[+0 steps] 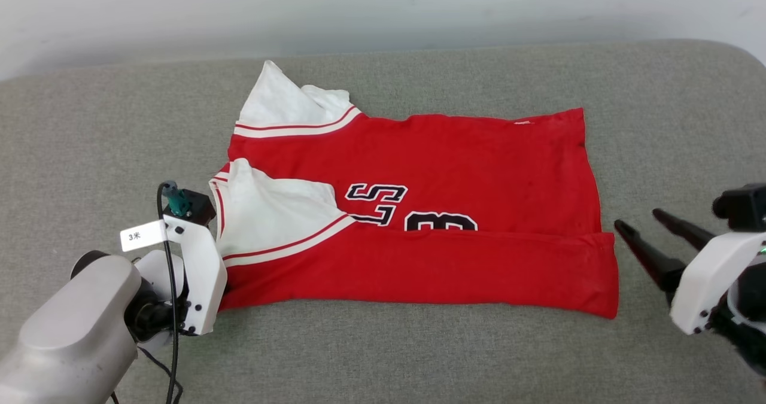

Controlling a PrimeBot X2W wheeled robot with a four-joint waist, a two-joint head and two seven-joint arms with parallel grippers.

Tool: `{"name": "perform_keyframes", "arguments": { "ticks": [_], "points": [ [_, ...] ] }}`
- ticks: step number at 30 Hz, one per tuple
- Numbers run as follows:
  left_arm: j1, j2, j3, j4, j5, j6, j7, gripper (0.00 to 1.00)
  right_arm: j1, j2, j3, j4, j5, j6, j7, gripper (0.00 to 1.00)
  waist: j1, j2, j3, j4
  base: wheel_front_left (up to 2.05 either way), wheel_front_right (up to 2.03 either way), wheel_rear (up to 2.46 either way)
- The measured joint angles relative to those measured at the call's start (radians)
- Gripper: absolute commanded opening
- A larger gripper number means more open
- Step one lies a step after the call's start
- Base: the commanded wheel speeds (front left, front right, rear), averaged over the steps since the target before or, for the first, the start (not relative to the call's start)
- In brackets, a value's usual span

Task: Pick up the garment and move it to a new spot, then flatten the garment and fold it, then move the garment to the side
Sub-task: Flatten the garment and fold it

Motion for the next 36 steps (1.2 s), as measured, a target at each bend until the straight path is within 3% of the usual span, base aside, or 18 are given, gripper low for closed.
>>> {"name": "perform_keyframes", "arguments": {
  "ticks": [5, 11, 18, 28, 36],
  "points": [
    [-0.004, 0.002, -0.006, -0.046, -0.016, 0.0, -0.065, 0.0, -0.026, -0.065, -0.011, -0.027, -0.007, 0.0, 0.096, 1.0, 0.0001, 0.0, -0.029, 0.019, 0.0, 0.0, 0.0],
    [-0.017, 0.035, -0.02, -0.101, -0.011, 0.0, -0.109, 0.0, -0.046, -0.14, 0.03, -0.053, 0.013, 0.0, 0.316, 1.0, 0.0001, 0.0, -0.047, 0.04, 0.0, 0.0, 0.0],
    [-0.028, 0.042, -0.032, -0.14, -0.002, 0.0, -0.129, 0.0, -0.046, -0.15, 0.073, -0.043, 0.048, 0.0, 0.499, 1.0, 0.0001, 0.0, -0.03, 0.059, 0.0, 0.0, 0.0],
    [-0.068, 0.03, -0.041, -0.161, 0.026, 0.0, -0.142, 0.0, -0.055, -0.042, 0.105, 0.095, 0.019, 0.0, 0.497, 1.0, 0.0001, 0.0, 0.028, 0.088, 0.0, 0.0, 0.0],
    [-0.073, 0.018, -0.048, -0.151, 0.033, 0.001, -0.156, 0.0, -0.07, -0.023, 0.167, 0.177, 0.031, -0.004, 0.427, 1.0, 0.0, 0.0, 0.05, 0.097, 0.0, 0.0, 0.0]
  ]
}}
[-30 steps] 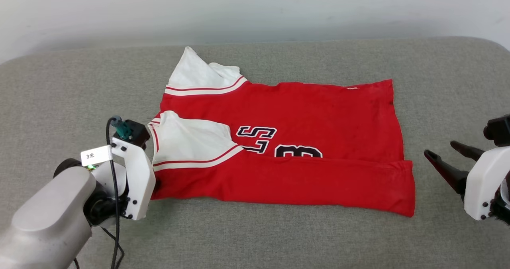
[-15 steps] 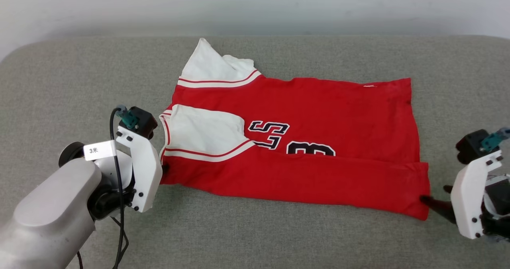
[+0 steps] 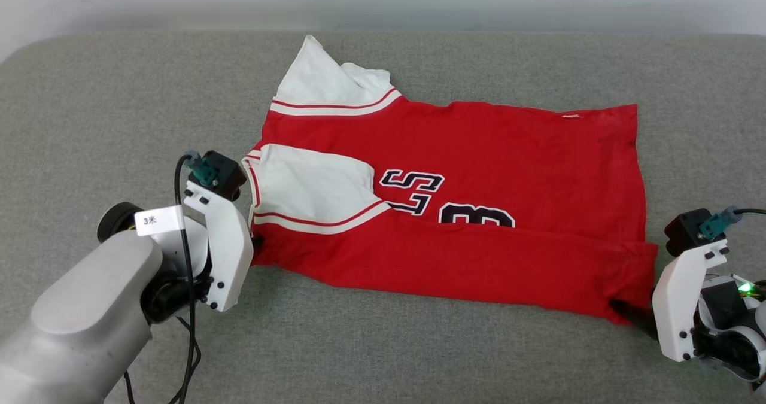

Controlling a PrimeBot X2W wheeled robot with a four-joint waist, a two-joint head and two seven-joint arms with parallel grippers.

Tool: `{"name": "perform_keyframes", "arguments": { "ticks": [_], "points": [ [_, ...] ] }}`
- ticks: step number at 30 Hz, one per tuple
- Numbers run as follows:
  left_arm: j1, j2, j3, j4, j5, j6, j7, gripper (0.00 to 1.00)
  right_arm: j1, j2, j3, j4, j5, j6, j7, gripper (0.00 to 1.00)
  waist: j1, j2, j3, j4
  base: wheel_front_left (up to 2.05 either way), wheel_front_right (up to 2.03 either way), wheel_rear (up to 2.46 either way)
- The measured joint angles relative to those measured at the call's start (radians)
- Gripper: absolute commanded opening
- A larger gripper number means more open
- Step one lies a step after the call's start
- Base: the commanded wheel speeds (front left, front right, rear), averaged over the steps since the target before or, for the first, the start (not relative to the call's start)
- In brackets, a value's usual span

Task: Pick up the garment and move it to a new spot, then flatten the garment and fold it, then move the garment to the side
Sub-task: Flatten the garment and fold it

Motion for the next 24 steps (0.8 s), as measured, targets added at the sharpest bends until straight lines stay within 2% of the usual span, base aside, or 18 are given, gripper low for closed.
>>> {"name": "perform_keyframes", "arguments": {
  "ticks": [1, 2, 11, 18, 24],
  "points": [
    [0.002, 0.0, 0.0, 0.003, 0.0, 0.0, -0.006, 0.0, -0.003, 0.0, 0.008, 0.003, 0.009, -0.003, -0.013, 0.47, -0.0001, 0.0, -0.002, -0.001, 0.0, 0.0, 0.0],
    [0.006, 0.0, 0.0, 0.008, -0.001, 0.0, -0.008, 0.0, -0.007, 0.0, 0.013, 0.009, 0.018, -0.003, -0.028, 0.0, 0.0, 0.0, -0.004, -0.003, 0.0, 0.0, 0.0],
    [0.08, 0.002, 0.0, 0.033, -0.025, 0.0, -0.068, 0.0, -0.018, -0.002, 0.067, 0.02, 0.072, 0.002, -0.135, 0.0, 0.0001, 0.0, -0.066, -0.018, 0.0, 0.0, 0.0],
    [0.161, 0.057, 0.014, -0.024, -0.048, 0.016, -0.114, 0.0, 0.032, -0.064, 0.046, -0.055, 0.131, 0.004, -0.191, 0.0, 0.0, 0.0, -0.142, -0.023, 0.0, 0.0, 0.0],
    [0.248, 0.107, 0.015, -0.118, -0.066, 0.052, -0.127, 0.0, 0.113, -0.119, 0.015, -0.131, 0.148, 0.004, -0.194, 0.0, 0.0, 0.0, -0.186, -0.023, 0.0, 0.0, 0.0]
  ]
}}
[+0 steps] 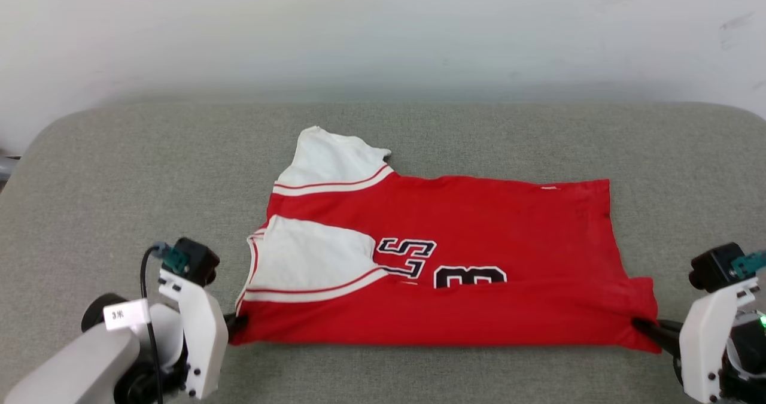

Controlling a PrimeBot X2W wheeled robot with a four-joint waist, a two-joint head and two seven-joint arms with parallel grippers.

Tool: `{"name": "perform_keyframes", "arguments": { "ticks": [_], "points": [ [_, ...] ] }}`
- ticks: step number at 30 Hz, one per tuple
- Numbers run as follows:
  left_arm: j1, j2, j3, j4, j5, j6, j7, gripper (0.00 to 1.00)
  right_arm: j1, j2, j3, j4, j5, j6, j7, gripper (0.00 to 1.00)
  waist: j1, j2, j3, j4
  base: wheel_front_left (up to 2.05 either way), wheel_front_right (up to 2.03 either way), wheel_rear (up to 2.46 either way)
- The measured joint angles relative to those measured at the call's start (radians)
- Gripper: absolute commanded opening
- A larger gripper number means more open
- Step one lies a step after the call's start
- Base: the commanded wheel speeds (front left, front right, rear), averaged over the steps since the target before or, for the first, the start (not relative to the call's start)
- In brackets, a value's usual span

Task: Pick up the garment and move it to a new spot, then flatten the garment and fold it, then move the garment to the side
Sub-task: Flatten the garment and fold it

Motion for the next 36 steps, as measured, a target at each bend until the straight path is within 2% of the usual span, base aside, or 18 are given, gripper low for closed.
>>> {"name": "perform_keyframes", "arguments": {
  "ticks": [10, 14, 21, 22, 23, 24, 29, 31, 36],
  "points": [
    [0.141, 0.046, -0.007, -0.097, -0.041, 0.072, -0.02, 0.0, 0.152, -0.037, -0.079, -0.069, -0.006, 0.0, 0.04, 0.0, 0.0, 0.0, 0.007, 0.002, 0.0, 0.0, 0.0],
    [0.165, 0.04, -0.01, -0.087, -0.057, 0.085, -0.024, 0.0, 0.183, -0.012, -0.1, -0.053, -0.022, 0.0, 0.06, 0.0, 0.0, 0.0, 0.027, 0.0, 0.0, 0.0, 0.0],
    [0.177, 0.007, -0.016, -0.026, -0.067, 0.08, -0.033, 0.0, 0.19, 0.045, -0.1, 0.012, -0.068, 0.001, 0.059, 0.0, 0.0001, 0.0, 0.048, 0.001, 0.0, 0.0, 0.0],
    [0.177, 0.003, -0.016, -0.019, -0.064, 0.08, -0.041, 0.48, 0.19, 0.05, -0.104, 0.017, -0.069, 0.001, 0.05, 0.11, 0.0, 0.0, 0.048, 0.001, 0.0, 0.0, 0.0],
    [0.177, 0.0, -0.016, -0.013, -0.059, 0.081, -0.054, 1.0, 0.19, 0.056, -0.107, 0.02, -0.07, 0.001, 0.04, 0.95, 0.0, 0.0, 0.045, 0.001, 0.0, 0.0, 0.0],
    [0.177, -0.002, -0.015, -0.008, -0.054, 0.083, -0.065, 1.0, 0.19, 0.06, -0.113, 0.021, -0.073, 0.001, 0.027, 1.0, 0.0, 0.0, 0.042, 0.002, 0.0, 0.0, 0.0],
    [0.172, 0.023, 0.0, -0.015, -0.035, 0.09, -0.102, 1.0, 0.189, 0.074, -0.176, -0.014, -0.098, 0.0, -0.077, 1.0, 0.0, 0.0, 0.015, 0.004, 0.0, 0.0, 0.0],
    [0.165, 0.033, 0.022, -0.032, -0.022, 0.106, -0.134, 1.0, 0.188, 0.088, -0.217, -0.035, -0.126, 0.0, -0.136, 1.0, 0.0, 0.0, 0.004, 0.004, 0.0, 0.0, 0.0],
    [0.11, 0.039, 0.072, -0.049, 0.031, 0.148, -0.245, 1.0, 0.18, 0.17, -0.329, -0.084, -0.236, 0.0, -0.294, 1.0, 0.0, 0.0, -0.006, -0.002, 0.0, 0.0, 0.0]
  ]
}}
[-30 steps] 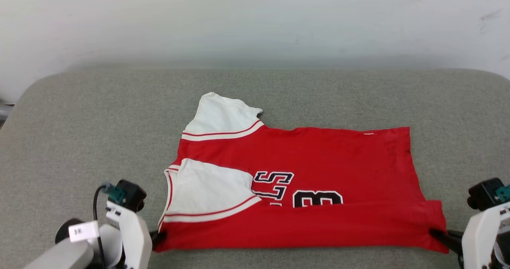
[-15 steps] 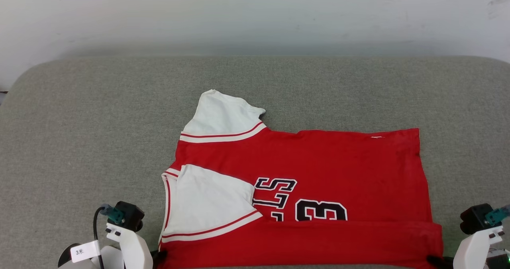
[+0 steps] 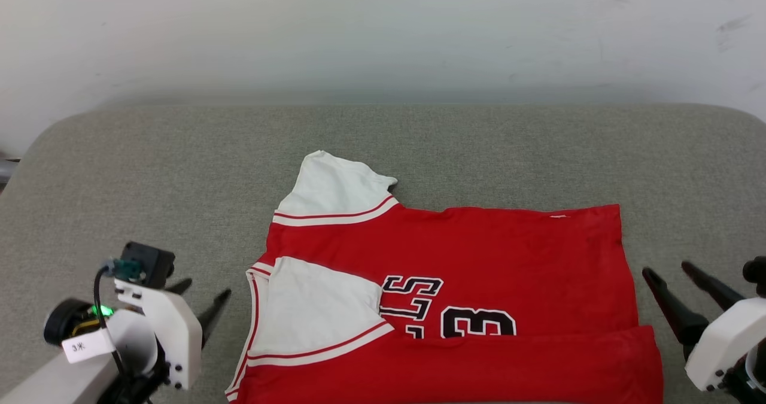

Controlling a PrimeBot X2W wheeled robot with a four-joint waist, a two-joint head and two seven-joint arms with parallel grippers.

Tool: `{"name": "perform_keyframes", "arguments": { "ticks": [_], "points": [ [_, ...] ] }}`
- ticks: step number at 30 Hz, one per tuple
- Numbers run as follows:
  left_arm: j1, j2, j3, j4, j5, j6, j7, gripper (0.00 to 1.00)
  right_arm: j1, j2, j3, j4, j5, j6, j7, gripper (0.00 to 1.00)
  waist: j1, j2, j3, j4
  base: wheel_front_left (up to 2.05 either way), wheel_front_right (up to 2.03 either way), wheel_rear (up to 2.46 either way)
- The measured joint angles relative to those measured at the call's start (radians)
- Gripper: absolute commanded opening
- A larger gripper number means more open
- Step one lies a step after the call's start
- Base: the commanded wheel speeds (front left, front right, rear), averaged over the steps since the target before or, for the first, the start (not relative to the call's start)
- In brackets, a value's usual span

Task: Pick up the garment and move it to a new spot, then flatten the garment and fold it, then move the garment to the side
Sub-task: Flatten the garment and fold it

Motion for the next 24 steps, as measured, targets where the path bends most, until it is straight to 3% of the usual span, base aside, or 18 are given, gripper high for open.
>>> {"name": "perform_keyframes", "arguments": {
  "ticks": [8, 13, 17, 24],
  "points": [
    [-0.131, -0.044, 0.028, 0.047, 0.07, 0.015, -0.076, 1.0, -0.001, 0.177, -0.142, -0.104, -0.2, 0.0, -0.188, 1.0, 0.0, 0.0, 0.019, -0.023, 0.0, 0.0, 0.0],
    [-0.254, -0.073, 0.04, 0.094, 0.084, -0.02, -0.051, 1.0, 0.019, 0.266, -0.176, -0.18, -0.29, 0.0, -0.244, 1.0, 0.0, 0.0, 0.061, -0.044, 0.0, 0.0, 0.0],
    [-0.373, -0.087, 0.032, 0.139, 0.079, -0.069, 0.042, 1.0, 0.024, 0.297, -0.179, -0.223, -0.318, 0.0, -0.253, 1.0, 0.0, 0.0, 0.112, -0.065, 0.0, 0.0, 0.0],
    [-0.588, -0.119, 0.006, 0.229, 0.032, -0.135, 0.32, 1.0, 0.004, 0.308, -0.174, -0.253, -0.336, 0.0, -0.26, 1.0, 0.0001, 0.0, 0.223, -0.102, 0.0, 0.0, 0.0]
  ]
}}
